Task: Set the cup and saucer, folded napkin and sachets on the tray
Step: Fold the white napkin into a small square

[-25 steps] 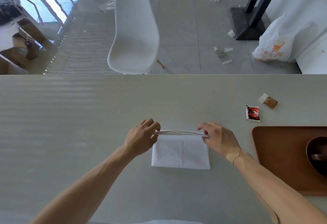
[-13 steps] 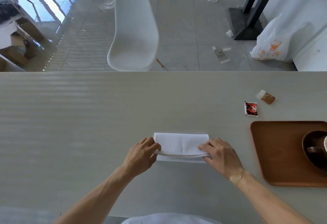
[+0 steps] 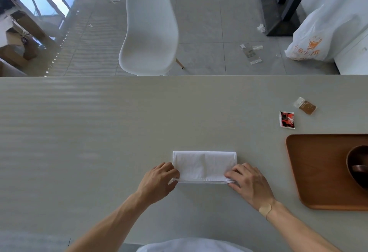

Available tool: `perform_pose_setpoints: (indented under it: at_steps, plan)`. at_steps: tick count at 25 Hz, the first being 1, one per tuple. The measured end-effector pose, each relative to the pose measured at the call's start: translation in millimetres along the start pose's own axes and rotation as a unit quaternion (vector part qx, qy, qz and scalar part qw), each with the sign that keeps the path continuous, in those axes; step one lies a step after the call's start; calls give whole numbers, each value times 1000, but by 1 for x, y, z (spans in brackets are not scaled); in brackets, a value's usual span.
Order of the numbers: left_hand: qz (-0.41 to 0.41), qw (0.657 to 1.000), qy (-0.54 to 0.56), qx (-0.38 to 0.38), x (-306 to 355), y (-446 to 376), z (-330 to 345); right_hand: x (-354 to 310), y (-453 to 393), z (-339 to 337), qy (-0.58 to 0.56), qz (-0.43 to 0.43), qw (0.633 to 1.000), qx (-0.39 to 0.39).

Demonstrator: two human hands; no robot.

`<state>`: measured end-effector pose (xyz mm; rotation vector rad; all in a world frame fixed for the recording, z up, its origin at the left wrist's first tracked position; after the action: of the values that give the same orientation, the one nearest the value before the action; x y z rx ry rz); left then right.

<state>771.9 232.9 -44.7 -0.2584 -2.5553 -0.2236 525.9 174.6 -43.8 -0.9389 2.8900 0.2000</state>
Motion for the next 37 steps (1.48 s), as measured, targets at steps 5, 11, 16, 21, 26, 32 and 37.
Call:
perform_pose_setpoints:
  at_steps: [5, 11, 16, 21, 26, 32, 37]
  plan:
    - [24, 999, -46, -13, 2, -6, 4, -4, -1, 2, 29, 14, 999, 4]
    - [44, 993, -55, 100, 35, -43, 10, -37, -33, -3, 51, 34, 993, 102]
    - [-40, 997, -42, 55, 36, -65, 50, -45, -54, 34, 90, 27, 996, -8]
    - [-75, 996, -35, 27, 26, -56, 76, -35, -50, 58, 90, 39, 994, -46]
    - [-78, 996, -52, 11, 21, -59, 80, -34, -51, 65, 91, 46, 994, -43]
    - [-74, 996, -45, -6, 20, -58, 75, -34, -52, 60, 85, 49, 994, -49]
    - [-102, 991, -81, -3, -16, -37, 59, -10, -44, 59, 60, 58, 996, -32]
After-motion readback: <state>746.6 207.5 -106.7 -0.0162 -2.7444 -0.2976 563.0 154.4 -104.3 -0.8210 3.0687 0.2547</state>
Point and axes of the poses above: each hand's wrist, its own y-axis away from the middle knuckle, its own z-axis out of the palm, x = y × z, the point moved 8 cm from there along -y, towards the middle knuckle, and after that the axes turned 10 degrees about y, right-handed, at the moved point
